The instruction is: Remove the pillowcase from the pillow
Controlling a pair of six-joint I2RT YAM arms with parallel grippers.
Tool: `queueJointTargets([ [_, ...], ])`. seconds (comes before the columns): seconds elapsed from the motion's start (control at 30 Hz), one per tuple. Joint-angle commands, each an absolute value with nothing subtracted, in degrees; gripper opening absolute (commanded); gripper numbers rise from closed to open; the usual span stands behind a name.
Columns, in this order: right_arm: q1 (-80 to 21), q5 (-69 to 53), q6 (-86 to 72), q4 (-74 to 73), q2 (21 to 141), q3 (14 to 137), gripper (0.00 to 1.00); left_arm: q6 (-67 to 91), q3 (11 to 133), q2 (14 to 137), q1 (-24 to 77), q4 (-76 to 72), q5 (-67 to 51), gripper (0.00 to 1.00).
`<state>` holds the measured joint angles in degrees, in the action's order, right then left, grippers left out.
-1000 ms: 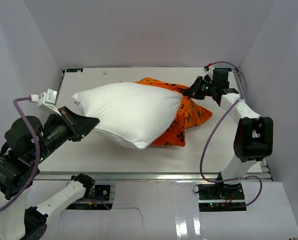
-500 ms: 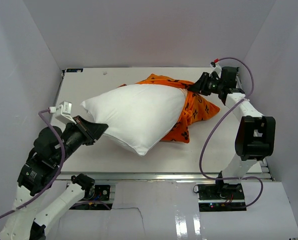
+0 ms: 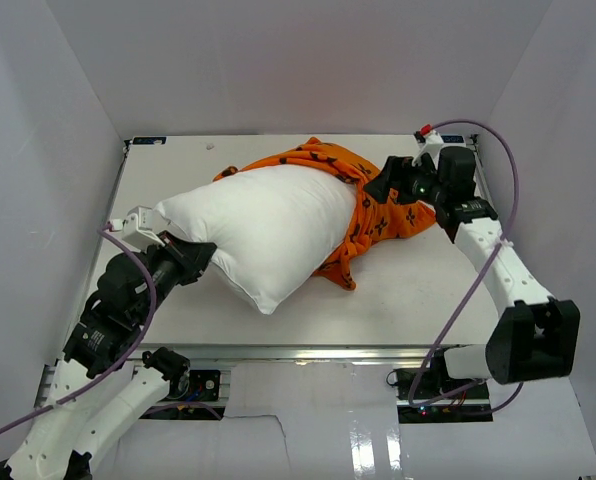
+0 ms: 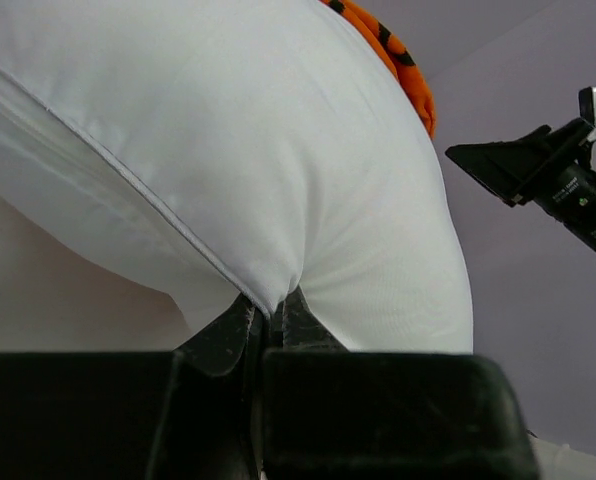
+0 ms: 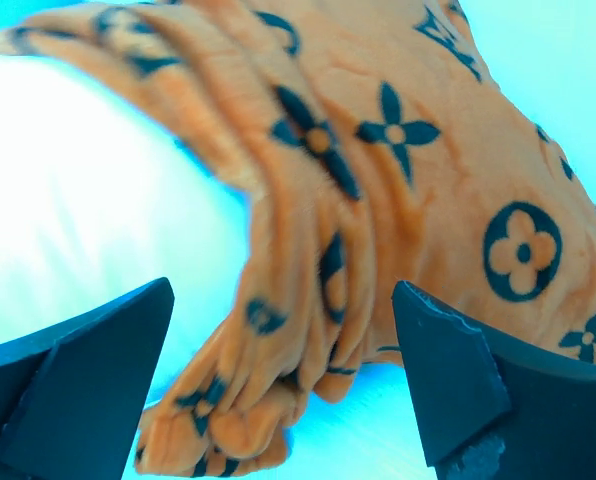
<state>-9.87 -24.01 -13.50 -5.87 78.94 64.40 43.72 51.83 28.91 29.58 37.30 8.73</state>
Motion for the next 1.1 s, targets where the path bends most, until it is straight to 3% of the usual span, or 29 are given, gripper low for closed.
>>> queueJointTargets([
  [0.0, -10.3, -26.8, -11.7, -2.0, 70.2, 54.7, 0.95, 43.7, 51.6, 29.4, 29.3, 30.5, 9.7, 0.0],
  [0.17, -15.4, -31.3, -9.0, 2.1, 64.7, 44.5, 0.96, 44.3, 51.4, 29.4, 29.3, 30.3, 9.2, 0.0],
  [0.43, -23.9, -18.7, -10.5, 8.9, 64.8, 35.1, 0.97, 44.6, 54.6, 30.9, 29.4, 30.4, 7.1, 0.0],
  [0.47, -23.9, -14.5, -12.0, 11.4, 65.6, 34.4, 0.92, 44.6, 56.1, 31.4, 29.4, 30.7, 6.9, 0.0],
  [0.5, -23.9, -13.2, -12.7, 13.2, 66.3, 34.1, 0.76, 44.5, 57.1, 31.6, 29.3, 30.8, 6.7, 0.0],
  [0.57, -23.9, -11.3, -14.8, 17.0, 69.2, 33.7, 0.59, 44.3, 59.8, 32.1, 29.4, 31.6, 6.4, 0.0],
  [0.63, -24.0, -10.2, -15.6, 17.4, 71.2, 34.1, 0.5, 44.1, 61.6, 32.4, 29.3, 32.1, 5.9, 0.0],
  [0.7, -23.8, -7.8, -17.0, 17.9, 71.6, 33.7, 0.34, 43.8, 63.9, 33.1, 29.3, 32.8, 5.2, 0.0],
  [0.77, -23.4, -1.0, -18.1, 17.0, 71.6, 33.2, 0.08, 43.1, 67.0, 34.0, 29.4, 33.7, 4.2, 0.0],
  [1.07, -14.1, 5.6, -23.6, 15.6, 74.3, 30.4, 0.08, 41.0, 83.8, 40.0, 29.4, 40.8, -3.0, 0.0],
])
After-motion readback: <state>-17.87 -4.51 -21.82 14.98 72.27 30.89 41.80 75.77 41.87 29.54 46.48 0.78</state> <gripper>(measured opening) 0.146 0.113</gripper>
